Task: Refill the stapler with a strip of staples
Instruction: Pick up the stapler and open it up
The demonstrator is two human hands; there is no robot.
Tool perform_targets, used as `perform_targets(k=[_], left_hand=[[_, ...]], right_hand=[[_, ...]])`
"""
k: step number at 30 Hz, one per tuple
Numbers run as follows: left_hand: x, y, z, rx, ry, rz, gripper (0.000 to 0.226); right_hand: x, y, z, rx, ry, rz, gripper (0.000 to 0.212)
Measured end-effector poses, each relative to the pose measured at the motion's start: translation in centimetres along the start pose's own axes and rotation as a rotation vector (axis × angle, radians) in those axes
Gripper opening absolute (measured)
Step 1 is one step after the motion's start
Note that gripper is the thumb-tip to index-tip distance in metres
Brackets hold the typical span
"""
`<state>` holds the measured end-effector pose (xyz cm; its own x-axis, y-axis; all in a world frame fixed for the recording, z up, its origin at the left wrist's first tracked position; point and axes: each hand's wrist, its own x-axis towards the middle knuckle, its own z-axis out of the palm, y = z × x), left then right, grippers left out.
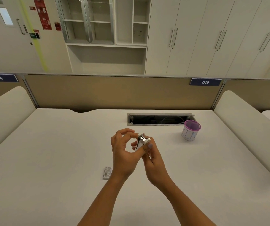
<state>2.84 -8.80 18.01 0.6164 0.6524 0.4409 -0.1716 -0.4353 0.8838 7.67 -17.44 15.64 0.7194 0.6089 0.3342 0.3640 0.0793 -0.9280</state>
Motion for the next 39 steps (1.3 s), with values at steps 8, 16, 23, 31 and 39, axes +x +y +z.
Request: perform_targets(k=[8, 16, 23, 31, 39], left_hand=[[-0.1, -0.3, 0.4, -0.026, 0.093, -0.04, 0.037], [-0.3, -0.9, 0.9, -0.073, 0.06, -0.215, 0.048], [0.2, -0.4, -0.1, -0.01, -0.073, -0.272, 0.041], [0.1, -0.2, -0.1, 0.457, -0.079, -0.051, 0.051], [-0.1, -0.1, 0.8, 0.295, 0.002, 0.028, 0.048]], right_hand=[[-0.2, -0.2, 0.3, -0.031, 0.07, -0.012, 0.032], [0.0, -0.7, 0.9, -0.048, 0.196, -0.061, 0.036], [0.5, -0.7, 0.2, -0.051, 0.276, -0.043, 0.021], [0.8, 0.1, 0.3, -0.128, 0.271, -0.055, 0.025], [1.3, -1.1, -0.2, -0.106, 0.317, -0.122, 0.045]])
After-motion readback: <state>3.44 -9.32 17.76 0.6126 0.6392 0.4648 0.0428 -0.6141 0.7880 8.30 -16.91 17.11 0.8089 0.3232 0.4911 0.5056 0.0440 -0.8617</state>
